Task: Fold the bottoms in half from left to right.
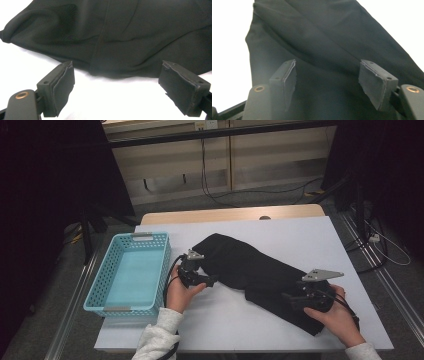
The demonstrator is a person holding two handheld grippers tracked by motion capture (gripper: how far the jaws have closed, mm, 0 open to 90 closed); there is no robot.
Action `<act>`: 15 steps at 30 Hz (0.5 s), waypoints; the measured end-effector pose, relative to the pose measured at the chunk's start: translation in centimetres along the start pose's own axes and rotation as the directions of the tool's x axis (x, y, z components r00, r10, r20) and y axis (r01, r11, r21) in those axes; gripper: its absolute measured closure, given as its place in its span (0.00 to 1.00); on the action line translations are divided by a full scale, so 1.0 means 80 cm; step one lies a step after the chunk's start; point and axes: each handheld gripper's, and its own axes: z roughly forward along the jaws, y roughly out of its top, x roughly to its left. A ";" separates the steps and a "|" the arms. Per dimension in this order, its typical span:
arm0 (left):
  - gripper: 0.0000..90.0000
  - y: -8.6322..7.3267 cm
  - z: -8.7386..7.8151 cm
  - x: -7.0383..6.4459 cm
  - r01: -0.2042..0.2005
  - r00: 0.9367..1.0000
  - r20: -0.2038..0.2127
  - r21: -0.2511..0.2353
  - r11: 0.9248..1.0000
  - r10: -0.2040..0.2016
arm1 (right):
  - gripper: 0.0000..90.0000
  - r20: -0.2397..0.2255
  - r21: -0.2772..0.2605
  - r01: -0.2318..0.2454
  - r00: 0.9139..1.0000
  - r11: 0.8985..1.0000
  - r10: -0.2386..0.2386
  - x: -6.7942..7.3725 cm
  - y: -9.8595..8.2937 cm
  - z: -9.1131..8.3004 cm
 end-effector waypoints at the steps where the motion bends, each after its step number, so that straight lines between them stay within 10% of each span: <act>1: 0.15 0.000 0.000 0.000 0.002 1.000 -0.001 0.000 1.000 -0.002 | 0.33 0.000 0.000 0.000 1.000 1.000 0.000 0.000 0.000 0.000; 7: 0.14 -0.001 -0.002 0.001 0.003 1.000 0.006 0.009 1.000 -0.003 | 0.34 -0.034 -0.027 0.007 0.999 1.000 -0.008 0.019 0.008 0.004; 15: 0.14 -0.002 -0.001 0.002 0.007 1.000 -0.003 0.000 1.000 -0.007 | 0.74 -0.119 -0.021 0.098 0.988 0.995 -0.100 0.049 0.011 0.012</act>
